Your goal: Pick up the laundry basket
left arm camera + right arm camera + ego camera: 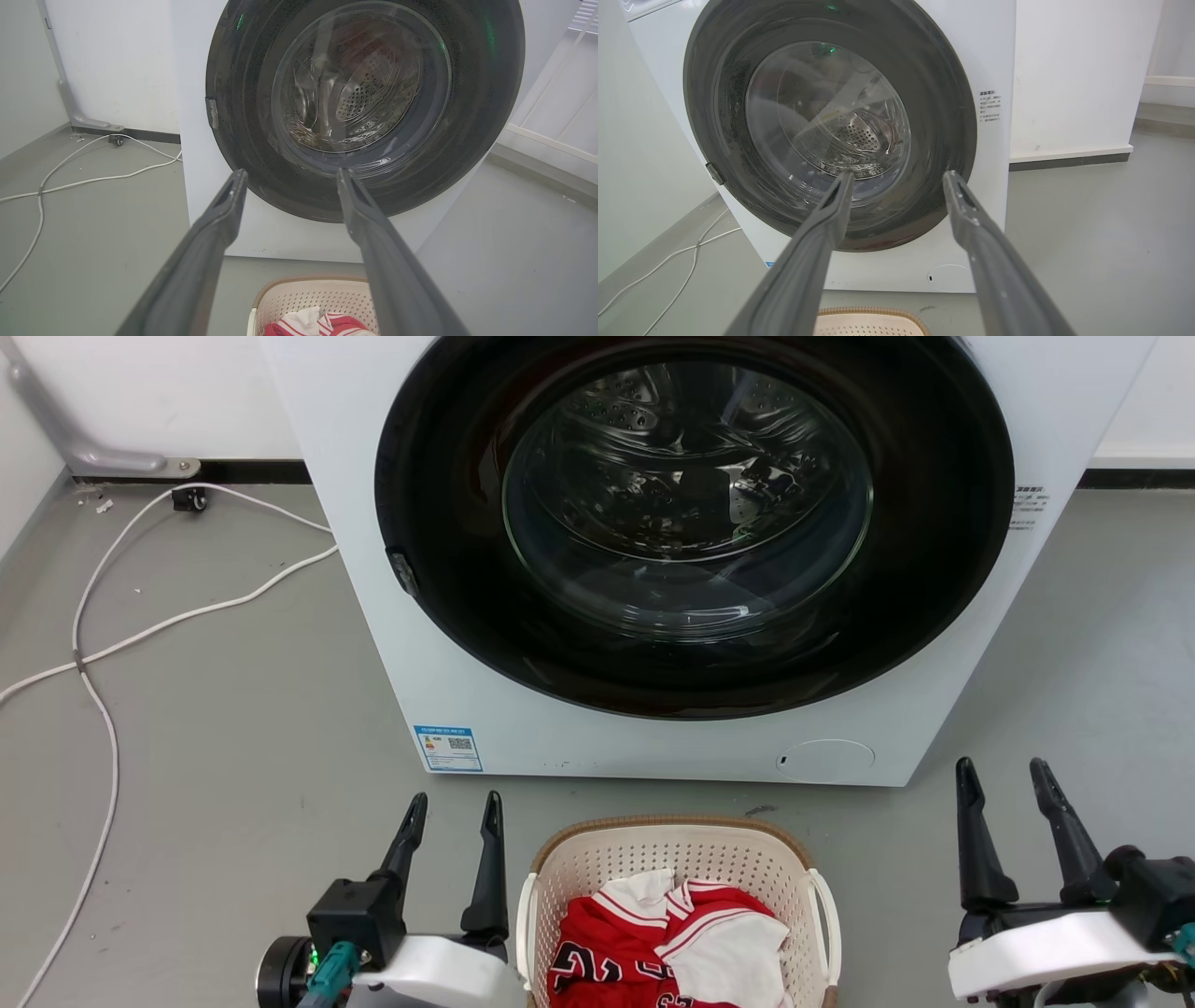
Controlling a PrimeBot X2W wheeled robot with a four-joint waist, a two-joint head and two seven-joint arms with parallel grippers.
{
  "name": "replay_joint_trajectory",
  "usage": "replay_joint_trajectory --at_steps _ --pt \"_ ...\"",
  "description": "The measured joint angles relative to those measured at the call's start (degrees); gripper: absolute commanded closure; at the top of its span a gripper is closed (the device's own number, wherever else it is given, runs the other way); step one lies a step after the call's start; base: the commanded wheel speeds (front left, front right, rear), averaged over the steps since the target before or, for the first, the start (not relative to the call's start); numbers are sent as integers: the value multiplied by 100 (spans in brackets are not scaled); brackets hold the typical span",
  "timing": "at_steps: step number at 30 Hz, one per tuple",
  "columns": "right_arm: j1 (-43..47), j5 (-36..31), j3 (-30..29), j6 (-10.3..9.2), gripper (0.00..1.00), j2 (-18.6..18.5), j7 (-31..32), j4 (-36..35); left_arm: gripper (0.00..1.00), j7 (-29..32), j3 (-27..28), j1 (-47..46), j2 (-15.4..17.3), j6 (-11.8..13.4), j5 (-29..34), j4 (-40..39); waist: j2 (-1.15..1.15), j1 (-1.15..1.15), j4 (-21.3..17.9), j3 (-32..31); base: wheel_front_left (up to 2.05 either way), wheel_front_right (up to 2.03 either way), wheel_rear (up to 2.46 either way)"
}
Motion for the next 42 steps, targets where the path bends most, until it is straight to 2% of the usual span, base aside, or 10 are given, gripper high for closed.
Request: replay_joint_trajectory --at_steps 9,21,29,42 --pt "88 -525 109 1 0 -1 -111 56 0 -118 -26 55 -31 -30 450 175 0 0 0 -16 0 0 0" --pt "165 -276 45 1 0 -5 -272 624 0 -267 111 223 -220 -276 870 408 0 0 -25 -18 0 0 0" --pt "159 -557 78 1 0 -7 -348 733 0 -352 230 293 -347 -458 1306 442 0 0 -21 21 0 0 0" --pt "165 -933 130 1 0 -7 -468 721 0 -455 265 369 -452 -559 1886 439 0 0 -35 27 0 0 0"
